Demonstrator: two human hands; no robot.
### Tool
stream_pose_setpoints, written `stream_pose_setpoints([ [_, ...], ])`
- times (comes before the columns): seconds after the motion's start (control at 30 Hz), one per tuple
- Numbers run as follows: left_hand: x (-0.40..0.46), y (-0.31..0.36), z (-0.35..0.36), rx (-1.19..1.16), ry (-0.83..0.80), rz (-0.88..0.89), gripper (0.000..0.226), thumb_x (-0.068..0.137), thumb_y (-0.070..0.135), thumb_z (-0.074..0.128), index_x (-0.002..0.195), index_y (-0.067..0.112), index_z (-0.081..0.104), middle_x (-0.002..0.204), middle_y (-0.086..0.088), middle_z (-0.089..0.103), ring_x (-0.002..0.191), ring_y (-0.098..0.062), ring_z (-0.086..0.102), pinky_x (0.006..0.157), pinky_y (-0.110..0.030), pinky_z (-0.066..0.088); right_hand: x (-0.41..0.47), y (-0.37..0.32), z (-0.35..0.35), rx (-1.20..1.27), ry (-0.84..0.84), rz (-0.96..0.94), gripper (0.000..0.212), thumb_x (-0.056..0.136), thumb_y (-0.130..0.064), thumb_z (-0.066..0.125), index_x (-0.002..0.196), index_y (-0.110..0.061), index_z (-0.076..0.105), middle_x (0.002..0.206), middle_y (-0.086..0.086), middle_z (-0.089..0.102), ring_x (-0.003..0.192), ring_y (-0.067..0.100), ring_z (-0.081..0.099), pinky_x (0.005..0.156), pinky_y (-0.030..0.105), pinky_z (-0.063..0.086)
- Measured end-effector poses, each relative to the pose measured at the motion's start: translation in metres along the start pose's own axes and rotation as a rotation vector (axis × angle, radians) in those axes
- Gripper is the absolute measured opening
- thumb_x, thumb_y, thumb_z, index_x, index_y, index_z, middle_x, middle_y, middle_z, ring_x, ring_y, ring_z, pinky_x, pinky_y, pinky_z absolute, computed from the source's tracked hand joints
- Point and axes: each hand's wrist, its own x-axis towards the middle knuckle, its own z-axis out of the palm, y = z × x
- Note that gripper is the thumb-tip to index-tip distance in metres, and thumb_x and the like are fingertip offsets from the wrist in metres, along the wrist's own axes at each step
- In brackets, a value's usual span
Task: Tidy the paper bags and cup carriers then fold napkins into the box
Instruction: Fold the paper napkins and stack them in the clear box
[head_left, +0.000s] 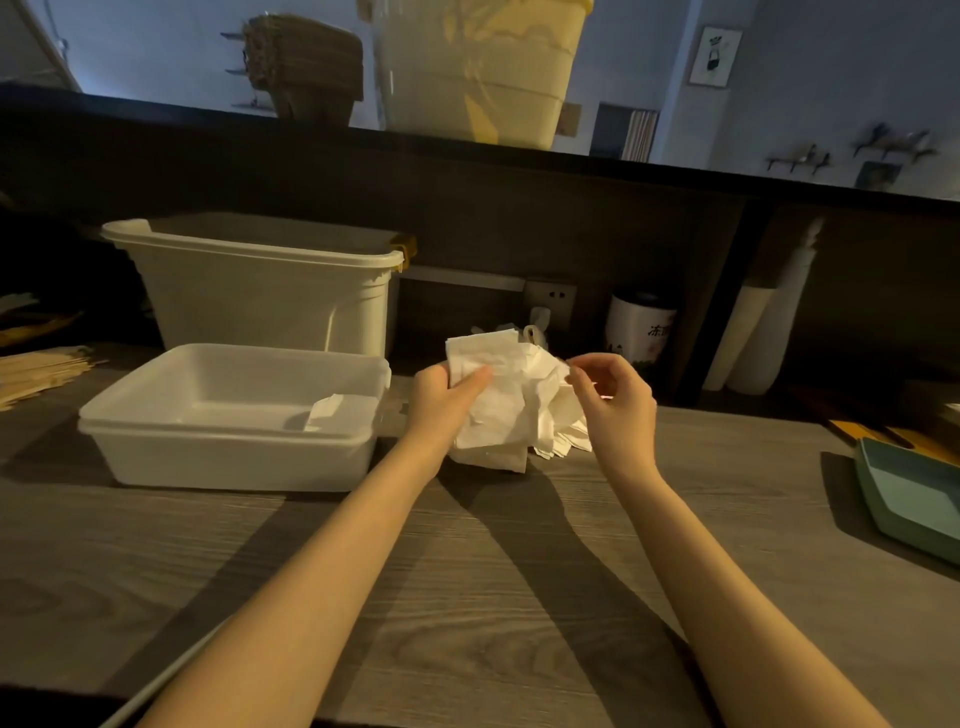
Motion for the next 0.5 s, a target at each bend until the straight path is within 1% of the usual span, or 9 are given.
stream_pose_setpoints([
  [0.07,0.002,-0.001,0.0,-0.009,0.052,-0.005,0.024,0.09,0.024,0.059,0.109,0.011,0.057,0.099,0.001,0.059,0.093,-0.013,0.059,0.07,-0.024,0.051,0.0,0.009,-0.001,-0.23,0.002,-0.063,0.015,0.091,-0.017,0.059,0.106,-0.016,0.063,0.101,-0.002,0.065,0.087,0.006,0.056,0.068,0.012,0.043],
  [0.17,0.002,-0.001,-0.002,-0.013,0.067,-0.017,0.024,0.091,0.024,0.057,0.111,0.011,0.057,0.1,0.001,0.059,0.091,-0.012,0.057,0.07,-0.024,0.051,0.0,0.018,-0.001,-0.553,-0.066,-0.144,0.032,0.09,-0.022,0.061,0.121,-0.02,0.057,0.118,0.0,0.055,0.107,0.016,0.05,0.079,0.026,0.043],
  [0.23,0.003,0.0,-0.002,-0.021,0.069,-0.023,0.025,0.092,0.024,0.056,0.113,0.01,0.056,0.1,0.001,0.058,0.091,-0.012,0.056,0.072,-0.025,0.05,0.001,0.019,0.001,-0.646,-0.116,-0.211,0.044,0.089,-0.022,0.063,0.131,-0.024,0.05,0.124,0.004,0.051,0.111,0.02,0.048,0.083,0.028,0.043],
  [0.3,0.003,0.001,-0.002,-0.029,0.071,-0.03,0.026,0.092,0.024,0.055,0.114,0.01,0.056,0.1,0.002,0.057,0.092,-0.012,0.055,0.071,-0.024,0.049,0.0,0.018,0.003,-0.713,-0.15,-0.316,0.049,0.089,-0.017,0.063,0.135,-0.026,0.048,0.12,0.007,0.051,0.106,0.022,0.05,0.078,0.026,0.04],
  [0.33,0.003,0.001,-0.001,-0.031,0.072,-0.036,0.025,0.092,0.024,0.055,0.114,0.011,0.055,0.1,0.003,0.056,0.092,-0.012,0.055,0.071,-0.023,0.049,0.0,0.018,0.004,-0.75,-0.16,-0.376,0.049,0.088,-0.013,0.064,0.133,-0.026,0.05,0.115,0.009,0.052,0.101,0.023,0.052,0.075,0.025,0.039],
  [0.4,0.002,0.001,-0.001,-0.042,0.069,-0.047,0.024,0.092,0.024,0.055,0.114,0.013,0.055,0.1,0.003,0.056,0.092,-0.012,0.055,0.071,-0.023,0.049,0.0,0.019,0.007,-0.803,-0.163,-0.464,0.048,0.08,-0.004,0.071,0.123,-0.021,0.059,0.103,0.013,0.057,0.088,0.027,0.056,0.066,0.028,0.04],
  [0.43,0.002,0.001,-0.001,-0.041,0.067,-0.051,0.024,0.092,0.023,0.055,0.114,0.013,0.055,0.101,0.003,0.057,0.093,-0.012,0.055,0.071,-0.023,0.049,0.001,0.019,0.008,-0.815,-0.148,-0.494,0.046,0.074,-0.003,0.076,0.116,-0.018,0.064,0.097,0.014,0.058,0.081,0.028,0.057,0.063,0.03,0.042],
  [0.5,0.002,0.001,-0.001,-0.031,0.066,-0.058,0.026,0.093,0.023,0.054,0.116,0.011,0.055,0.104,0.001,0.057,0.095,-0.014,0.056,0.071,-0.023,0.049,0.002,0.021,0.008,-0.821,-0.114,-0.533,0.035,0.068,-0.006,0.082,0.099,-0.014,0.068,0.089,0.013,0.058,0.073,0.027,0.057,0.059,0.034,0.045],
])
